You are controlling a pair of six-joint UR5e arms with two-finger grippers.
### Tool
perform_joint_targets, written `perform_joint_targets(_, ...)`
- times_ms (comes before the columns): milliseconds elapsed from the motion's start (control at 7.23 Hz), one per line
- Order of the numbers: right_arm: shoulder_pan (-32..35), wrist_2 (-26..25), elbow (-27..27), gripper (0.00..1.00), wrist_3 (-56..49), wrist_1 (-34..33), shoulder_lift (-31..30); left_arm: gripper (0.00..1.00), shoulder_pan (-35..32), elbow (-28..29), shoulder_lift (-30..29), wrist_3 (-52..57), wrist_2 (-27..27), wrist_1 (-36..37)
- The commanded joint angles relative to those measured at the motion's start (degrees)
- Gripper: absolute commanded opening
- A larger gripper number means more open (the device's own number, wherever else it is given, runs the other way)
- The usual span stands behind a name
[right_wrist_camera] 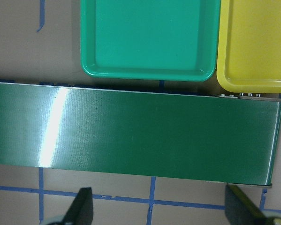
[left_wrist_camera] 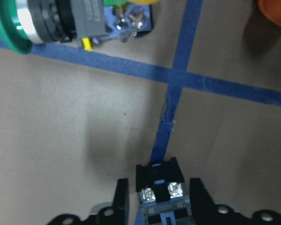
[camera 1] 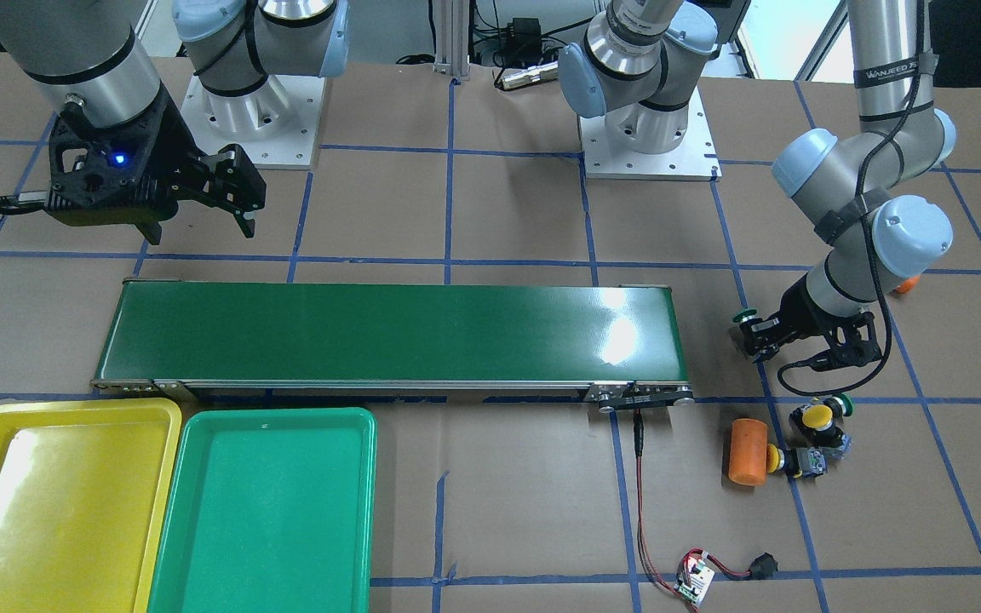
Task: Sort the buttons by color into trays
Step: 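Carry the green-capped switch with the left gripper onto the conveyor and release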
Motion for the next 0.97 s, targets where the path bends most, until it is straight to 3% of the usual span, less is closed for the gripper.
perform_joint_targets(0, 0.0, 0.05, -0.01, 1.0, 0.18, 0.07, 0.08, 0.0, -4.01, 5.68, 3.62, 5.38, -0.77, -10.3)
perform_joint_targets(138, 0.0, -0.04, -0.01, 1.0, 0.18, -0.02, 0.08, 0.0, -7.53, 8.41, 5.55, 12.65, -0.34, -18.03)
perform_joint_targets(415, -0.09, -0.04, 0.08, 1.0, 0.18, 0.07, 0.08, 0.0, -14.29, 8.53, 7.06, 24.35, -1.03, -19.61)
perform_joint_targets(553, -0.09, -0.04, -0.01, 1.0, 0.18, 0.07, 0.08, 0.0, -18.24, 8.88, 6.63, 24.41, -0.17, -18.91)
perform_joint_targets(691, -0.09, -0.04, 0.08, 1.0, 0.18, 0.07, 0.17, 0.0, -20.55, 9.32, 5.23, 19.36, -0.94, -18.21)
perform_joint_targets(829, -0.09, -0.04, -0.01, 1.0, 0.18, 0.07, -0.01, 0.0, -20.66, 10.02, 4.18, 4.78, -4.6, -17.94)
